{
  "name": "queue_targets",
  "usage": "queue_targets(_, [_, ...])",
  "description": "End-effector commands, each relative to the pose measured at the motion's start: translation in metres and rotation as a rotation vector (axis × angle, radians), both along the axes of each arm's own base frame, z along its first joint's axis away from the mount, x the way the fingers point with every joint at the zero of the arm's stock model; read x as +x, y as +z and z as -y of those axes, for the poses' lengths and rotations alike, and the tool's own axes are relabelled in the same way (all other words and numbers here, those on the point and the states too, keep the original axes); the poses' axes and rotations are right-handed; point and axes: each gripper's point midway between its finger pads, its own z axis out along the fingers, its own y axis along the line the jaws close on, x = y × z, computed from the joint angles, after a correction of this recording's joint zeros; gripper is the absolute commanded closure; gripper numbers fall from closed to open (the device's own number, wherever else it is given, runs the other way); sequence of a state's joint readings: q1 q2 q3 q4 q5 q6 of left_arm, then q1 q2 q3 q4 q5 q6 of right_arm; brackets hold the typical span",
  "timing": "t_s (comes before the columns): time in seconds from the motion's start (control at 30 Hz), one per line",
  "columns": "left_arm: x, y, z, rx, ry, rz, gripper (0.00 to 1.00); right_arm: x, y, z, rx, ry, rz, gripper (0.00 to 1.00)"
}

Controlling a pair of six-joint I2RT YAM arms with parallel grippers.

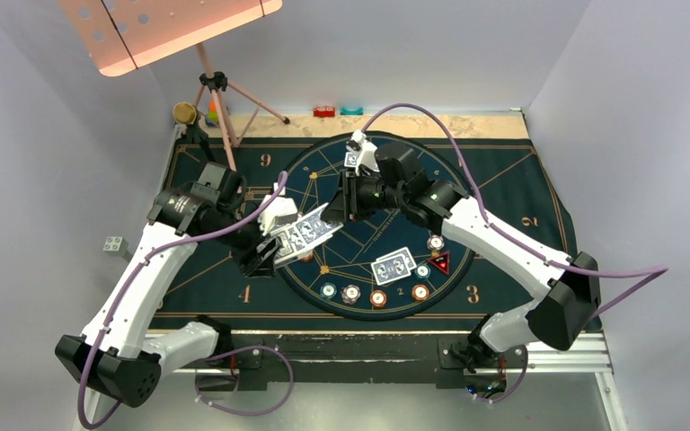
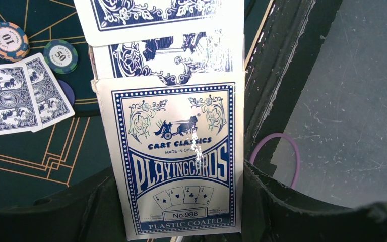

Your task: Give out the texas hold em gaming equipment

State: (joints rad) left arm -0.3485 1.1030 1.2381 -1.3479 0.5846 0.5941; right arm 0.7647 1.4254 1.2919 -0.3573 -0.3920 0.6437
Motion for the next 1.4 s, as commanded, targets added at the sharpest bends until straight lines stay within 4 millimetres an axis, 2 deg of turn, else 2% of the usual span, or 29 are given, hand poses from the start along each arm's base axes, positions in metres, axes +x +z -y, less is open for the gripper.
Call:
queue_targets(0.0, [0.003,0.013,0.007,-0.051,-0.021,0.049,1.0,0.005,0.03,0.004,0.026,-0.016,0.08,0.73])
queue_targets(0.13, [0.002,0.014,0.007,-0.051,-0.021,0.049,1.0,0.007,0.033,0.006,0.014,-0.026,0.094,0.83])
queue_targets(0.5, [0.002,0.014,0.008,-0.055,-0.02,0.05,1.0,0.012,0.05,0.012,0.003,-0.044,0.156,0.86])
queue_targets(0.57, [0.002,0.014,0.008,-0.056,-0.021,0.049,1.0,0.005,0.059,0.008,0.04,-0.011,0.151,0.9])
queue_targets(0.67, [0.002,0.013,0.008,-0.055,-0.021,0.046,1.0,-0.001,0.079,0.007,0.092,0.009,0.166,1.0])
queue_targets(0.83, [0.0,0.012,0.006,-0.049,-0.024,0.043,1.0,0.002,0.111,0.023,0.094,-0.042,0.243,1.0])
queue_targets(0.93, [-0.001,0.011,0.006,-0.049,-0.024,0.044,1.0,0.01,0.119,0.038,0.083,-0.087,0.274,1.0])
queue_targets(1.07, [-0.004,0.011,0.005,-0.047,-0.027,0.041,1.0,0.03,0.111,0.062,-0.008,-0.189,0.301,1.0])
queue_targets(1.13, [-0.006,0.01,0.004,-0.045,-0.028,0.038,1.0,0.047,0.097,0.077,-0.116,-0.268,0.344,1.0])
queue_targets(1.27, [-0.011,0.009,0.002,-0.042,-0.027,0.03,1.0,0.085,0.053,0.101,-0.367,-0.39,0.366,1.0])
queue_targets(1.37, [-0.017,0.007,0.0,-0.037,-0.028,0.023,1.0,0.111,0.024,0.11,-0.519,-0.459,0.375,1.0])
